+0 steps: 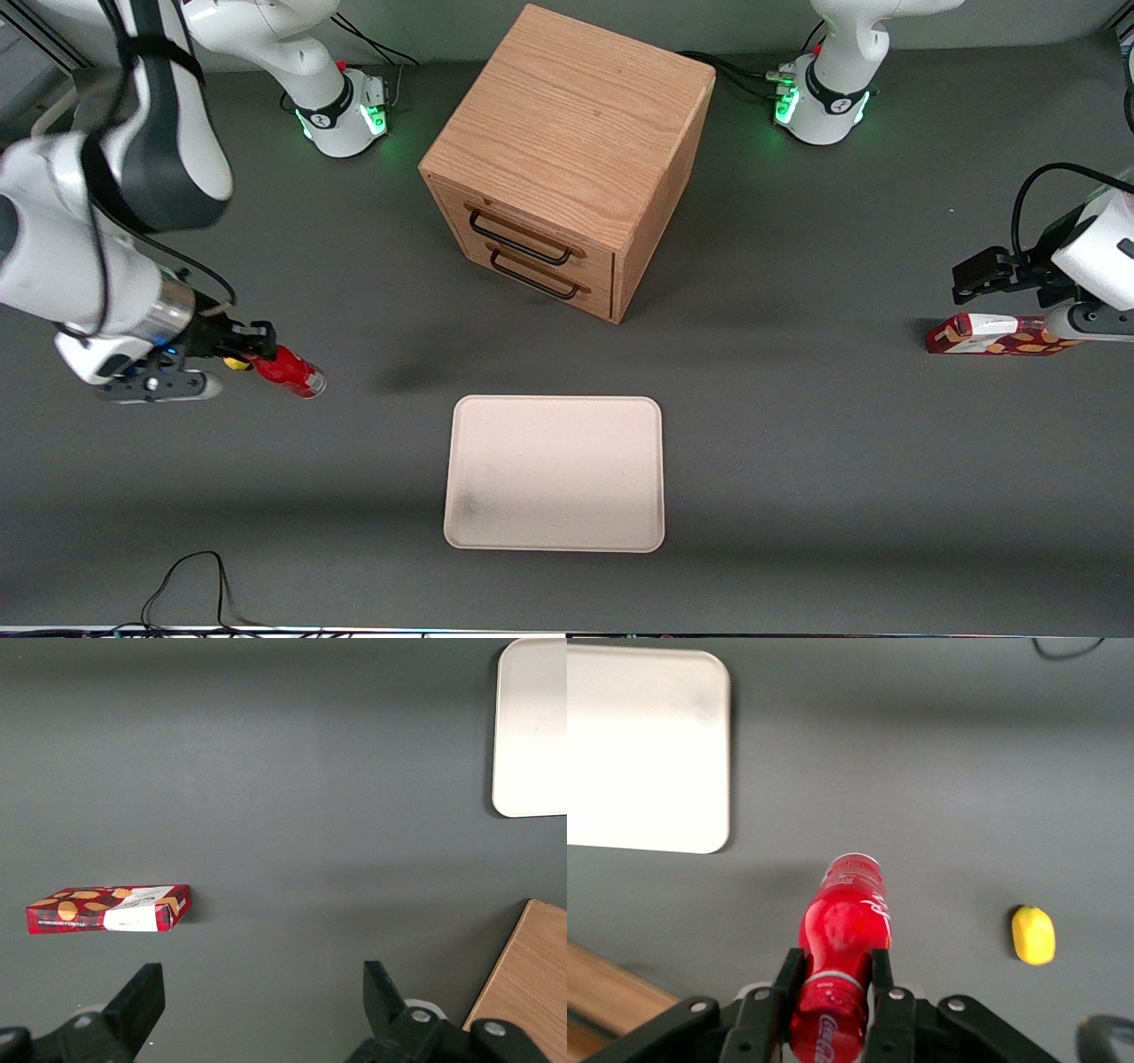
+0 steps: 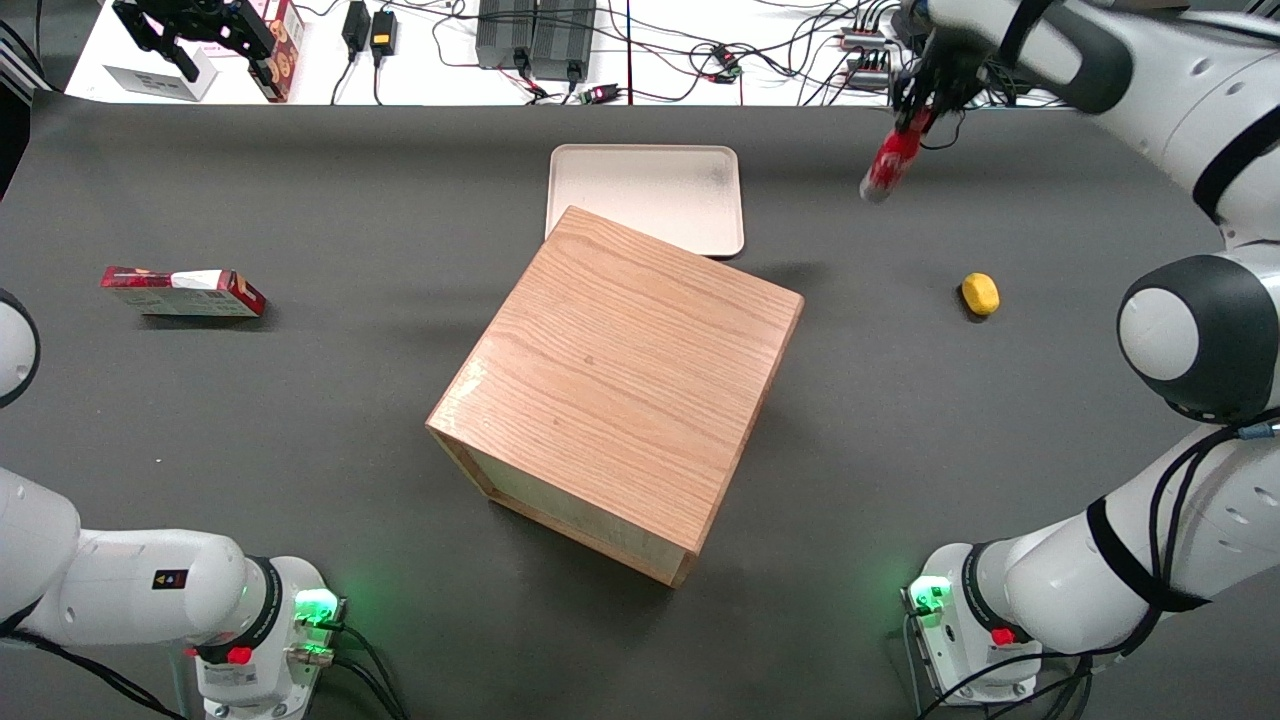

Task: Place coke bottle on tray
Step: 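Close the right gripper on the red bottle and lift it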

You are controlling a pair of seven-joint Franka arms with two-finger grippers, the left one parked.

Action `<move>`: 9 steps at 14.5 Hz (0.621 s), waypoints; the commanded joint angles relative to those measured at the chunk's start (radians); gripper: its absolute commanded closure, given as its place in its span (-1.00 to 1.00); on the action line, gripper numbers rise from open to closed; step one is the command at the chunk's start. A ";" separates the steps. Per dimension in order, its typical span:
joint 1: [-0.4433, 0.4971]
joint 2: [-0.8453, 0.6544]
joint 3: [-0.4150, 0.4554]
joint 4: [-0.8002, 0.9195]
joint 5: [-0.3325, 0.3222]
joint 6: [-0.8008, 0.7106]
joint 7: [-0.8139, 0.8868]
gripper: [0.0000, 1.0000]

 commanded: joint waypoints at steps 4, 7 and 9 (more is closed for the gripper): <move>-0.003 0.318 0.041 0.652 0.009 -0.331 -0.017 1.00; -0.004 0.368 0.109 0.691 0.009 -0.259 0.003 1.00; -0.006 0.411 0.185 0.691 0.009 -0.169 0.042 1.00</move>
